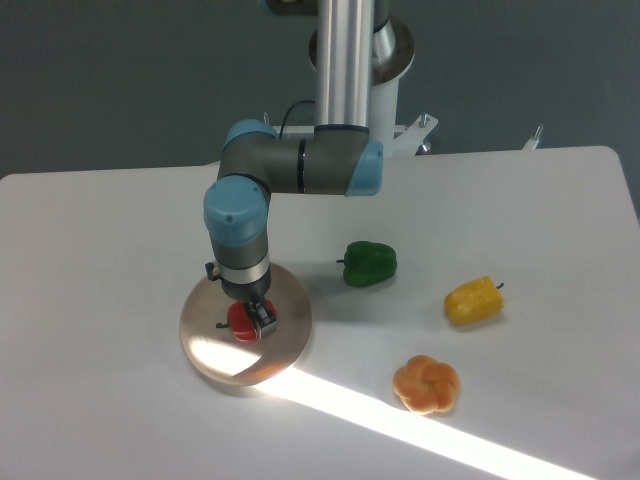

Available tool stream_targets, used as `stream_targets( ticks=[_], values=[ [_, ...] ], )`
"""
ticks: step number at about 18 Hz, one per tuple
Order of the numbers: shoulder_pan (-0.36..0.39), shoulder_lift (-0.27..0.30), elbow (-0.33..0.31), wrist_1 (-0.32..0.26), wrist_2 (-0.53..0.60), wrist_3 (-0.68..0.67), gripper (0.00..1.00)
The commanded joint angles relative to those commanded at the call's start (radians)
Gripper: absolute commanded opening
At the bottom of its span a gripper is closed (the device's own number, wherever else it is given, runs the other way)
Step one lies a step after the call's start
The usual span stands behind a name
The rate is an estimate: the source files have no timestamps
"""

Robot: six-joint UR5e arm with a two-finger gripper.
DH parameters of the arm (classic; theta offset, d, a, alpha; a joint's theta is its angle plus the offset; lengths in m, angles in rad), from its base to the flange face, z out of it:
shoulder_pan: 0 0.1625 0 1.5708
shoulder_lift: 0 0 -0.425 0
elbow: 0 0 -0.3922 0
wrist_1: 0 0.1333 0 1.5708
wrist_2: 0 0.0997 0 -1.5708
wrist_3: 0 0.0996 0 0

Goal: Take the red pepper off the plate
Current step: 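Close the gripper on the red pepper, then lift the red pepper off the plate and carry it toward the bread roll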

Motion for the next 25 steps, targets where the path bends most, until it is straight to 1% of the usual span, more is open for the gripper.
stream_targets(
  ticks=[2,4,6,8,9,10,11,12,14,16,17,18,22,25],
  values=[
    [0.017,0.009,0.012,-0.006,0.005,0.009,0.55],
    [0.037,0.02,0.014,-0.012,0.005,0.032,0.5],
    [0.048,0.034,0.015,-0.014,0.005,0.057,0.5],
    [0.078,0.04,0.038,-0.018,0.008,0.109,0.49],
    [0.093,0.04,0.055,-0.031,0.011,0.144,0.49],
    [0.116,0.038,0.075,-0.055,0.012,0.178,0.49],
    [0.159,0.038,0.109,-0.09,0.014,0.228,0.49],
    [0.187,0.038,0.135,-0.112,0.012,0.267,0.49],
    [0.262,0.028,0.213,-0.17,0.012,0.404,0.49],
    [0.32,0.011,0.267,-0.199,0.012,0.507,0.49],
    [0.354,-0.004,0.297,-0.209,0.012,0.556,0.49],
    [0.373,-0.014,0.313,-0.213,0.012,0.586,0.49],
    [0.423,-0.046,0.342,-0.209,0.012,0.646,0.49],
    [0.426,-0.057,0.36,-0.209,0.012,0.647,0.49]
  ],
)
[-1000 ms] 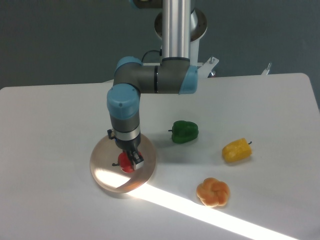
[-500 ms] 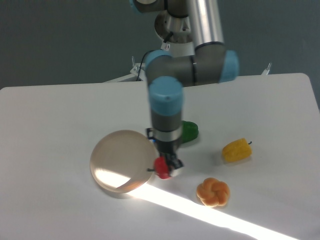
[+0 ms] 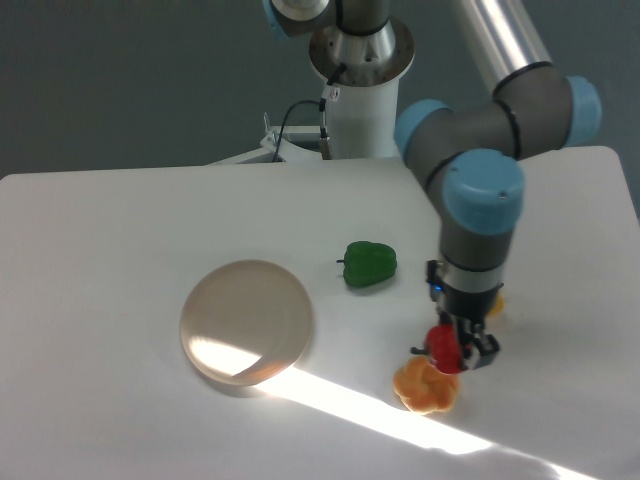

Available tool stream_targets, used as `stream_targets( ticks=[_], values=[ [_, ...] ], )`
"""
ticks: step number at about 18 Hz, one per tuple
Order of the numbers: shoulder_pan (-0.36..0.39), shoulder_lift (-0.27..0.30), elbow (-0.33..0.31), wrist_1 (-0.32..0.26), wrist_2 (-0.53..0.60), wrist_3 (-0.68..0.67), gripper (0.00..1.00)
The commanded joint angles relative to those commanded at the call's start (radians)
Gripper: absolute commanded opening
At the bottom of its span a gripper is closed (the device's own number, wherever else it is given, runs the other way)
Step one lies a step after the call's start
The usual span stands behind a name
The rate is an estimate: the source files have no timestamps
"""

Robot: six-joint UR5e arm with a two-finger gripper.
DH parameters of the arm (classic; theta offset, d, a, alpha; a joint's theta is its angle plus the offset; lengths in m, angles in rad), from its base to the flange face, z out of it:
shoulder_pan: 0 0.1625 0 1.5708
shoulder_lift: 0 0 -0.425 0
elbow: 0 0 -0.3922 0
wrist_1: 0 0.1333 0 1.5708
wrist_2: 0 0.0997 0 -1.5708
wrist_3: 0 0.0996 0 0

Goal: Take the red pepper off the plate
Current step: 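Lift the red pepper off the plate and carry it toward the bread roll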

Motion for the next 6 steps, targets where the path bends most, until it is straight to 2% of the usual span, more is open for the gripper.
stream_targets(
  ticks=[6],
  values=[
    [0.005,0.0,0.002,0.0,0.0,0.0,0.49]
  ],
)
